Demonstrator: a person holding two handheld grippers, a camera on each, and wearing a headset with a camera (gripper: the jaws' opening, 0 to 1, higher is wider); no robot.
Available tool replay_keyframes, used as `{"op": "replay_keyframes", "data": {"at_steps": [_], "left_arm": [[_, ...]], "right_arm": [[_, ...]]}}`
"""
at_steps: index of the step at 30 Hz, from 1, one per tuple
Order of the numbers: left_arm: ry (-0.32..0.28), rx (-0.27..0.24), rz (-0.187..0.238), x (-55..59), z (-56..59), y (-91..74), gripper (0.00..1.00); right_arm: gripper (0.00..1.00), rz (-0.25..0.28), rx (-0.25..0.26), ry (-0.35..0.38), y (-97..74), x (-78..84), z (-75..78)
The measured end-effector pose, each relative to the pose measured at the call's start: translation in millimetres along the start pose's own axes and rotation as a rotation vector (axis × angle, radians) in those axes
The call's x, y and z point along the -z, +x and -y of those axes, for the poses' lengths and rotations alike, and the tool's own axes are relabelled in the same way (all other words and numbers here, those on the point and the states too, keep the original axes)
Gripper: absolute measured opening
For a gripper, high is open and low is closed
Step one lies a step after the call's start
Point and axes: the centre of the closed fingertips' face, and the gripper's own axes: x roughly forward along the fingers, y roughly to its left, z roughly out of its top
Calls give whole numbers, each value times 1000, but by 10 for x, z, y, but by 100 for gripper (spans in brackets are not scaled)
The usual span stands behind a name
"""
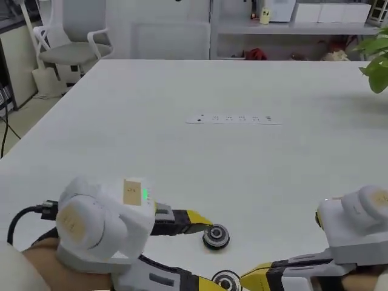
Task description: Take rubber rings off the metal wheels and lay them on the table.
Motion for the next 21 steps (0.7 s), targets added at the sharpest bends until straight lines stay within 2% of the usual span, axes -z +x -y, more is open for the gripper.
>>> {"op": "replay_keyframes", "data": {"at_steps": [6, 10, 14, 21], "left_arm": [[30, -37, 26, -135, -7, -229, 66], [38, -59, 30, -172, -11, -369, 72], [29, -91, 27, -139, -21, -485, 77], [-8, -161, 17, 9, -79, -692, 83]], "right_arm": [[0, -12, 3, -38, -55, -22, -50], [0, -14, 0, -52, -98, -45, -105], [0, -10, 7, -65, -146, -65, -136], [0, 4, 12, -77, -264, -118, -201]]}}
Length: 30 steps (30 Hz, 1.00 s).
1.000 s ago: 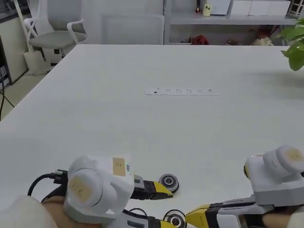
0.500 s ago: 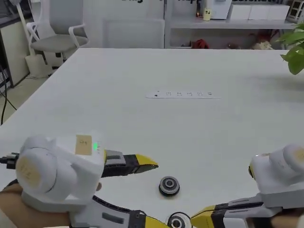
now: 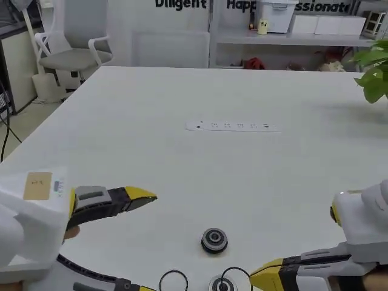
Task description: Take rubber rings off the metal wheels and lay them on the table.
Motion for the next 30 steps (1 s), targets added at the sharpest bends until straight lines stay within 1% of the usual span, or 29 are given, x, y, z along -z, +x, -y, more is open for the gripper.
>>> {"op": "replay_keyframes", "data": {"at_steps": [2, 4, 6, 8, 9, 11, 16, 19, 22, 25, 30], "left_arm": [[-18, -20, -8, 48, -32, -75, 85], [-29, -38, -1, 69, -54, -138, 85], [-57, -60, 8, 107, -83, -213, 87], [-77, -79, 0, 177, -109, -276, 89], [-80, -97, -6, 223, -134, -310, 89], [-93, -117, -8, 276, -149, -363, 91], [-129, -154, -6, 368, -161, -459, 94], [-167, -176, -7, 440, -170, -491, 97], [-184, -182, -12, 504, -143, -497, 100], [-201, -186, -13, 565, -123, -498, 100], [-225, -194, -11, 634, -115, -502, 100]], "right_arm": [[0, 1, 1, 2, -27, -4, -15], [0, -1, 2, -1, -58, -3, -36], [0, 1, 3, -3, -88, -13, -61], [0, 5, 5, -4, -115, -35, -70], [0, 6, 5, -4, -122, -42, -75], [0, 10, 3, 6, -135, -64, -91], [0, 10, 3, -8, -173, -109, -154], [0, 12, 5, -22, -186, -143, -203], [0, 14, 3, -29, -188, -166, -250], [0, 14, -2, -39, -187, -189, -303], [0, 19, -9, -53, -190, -247, -378]]}}
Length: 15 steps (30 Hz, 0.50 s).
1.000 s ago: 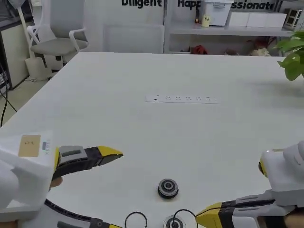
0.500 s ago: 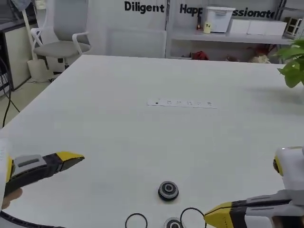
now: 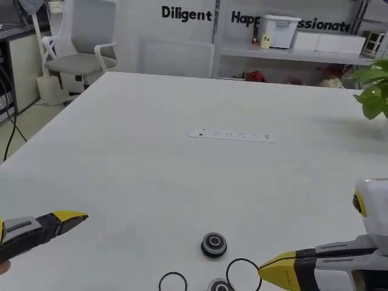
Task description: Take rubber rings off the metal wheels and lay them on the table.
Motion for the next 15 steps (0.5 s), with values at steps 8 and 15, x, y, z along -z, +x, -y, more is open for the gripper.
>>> {"op": "replay_keyframes", "data": {"at_steps": [8, 15], "left_arm": [[-26, -7, 8, 75, 1, -9, 100], [-40, -7, 8, 121, 19, -4, 100]], "right_arm": [[0, 19, -13, -14, 7, -129, -98], [0, 25, -28, -25, 72, -214, -148]]}}
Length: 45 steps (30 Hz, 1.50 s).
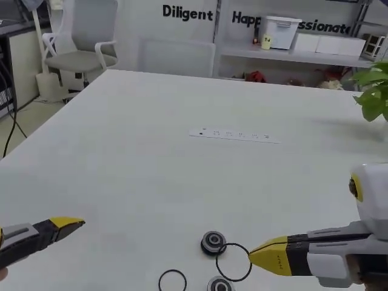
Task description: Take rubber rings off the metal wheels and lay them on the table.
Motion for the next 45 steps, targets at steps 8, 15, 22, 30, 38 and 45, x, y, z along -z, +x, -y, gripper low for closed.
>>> {"op": "replay_keyframes", "data": {"at_steps": [8, 15, 22, 30, 38, 45], "left_arm": [[-8, 16, -2, 18, 50, 28, 100], [-19, 20, 6, 4, 78, 56, 100], [-25, 29, 9, -3, 114, 64, 100], [-32, 25, 12, 4, 118, 48, 100], [-50, 27, 33, -44, 127, 44, 100], [-54, 27, 36, -45, 130, 50, 100]], "right_arm": [[0, 14, -23, -11, 153, -99, -36], [0, 0, -39, -20, 313, -78, -34], [0, -19, -50, -13, 417, -25, -24], [0, -48, -50, -2, 528, 56, 40], [0, -82, -47, 15, 624, 165, 106], [0, -110, -45, 33, 717, 269, 157]]}}
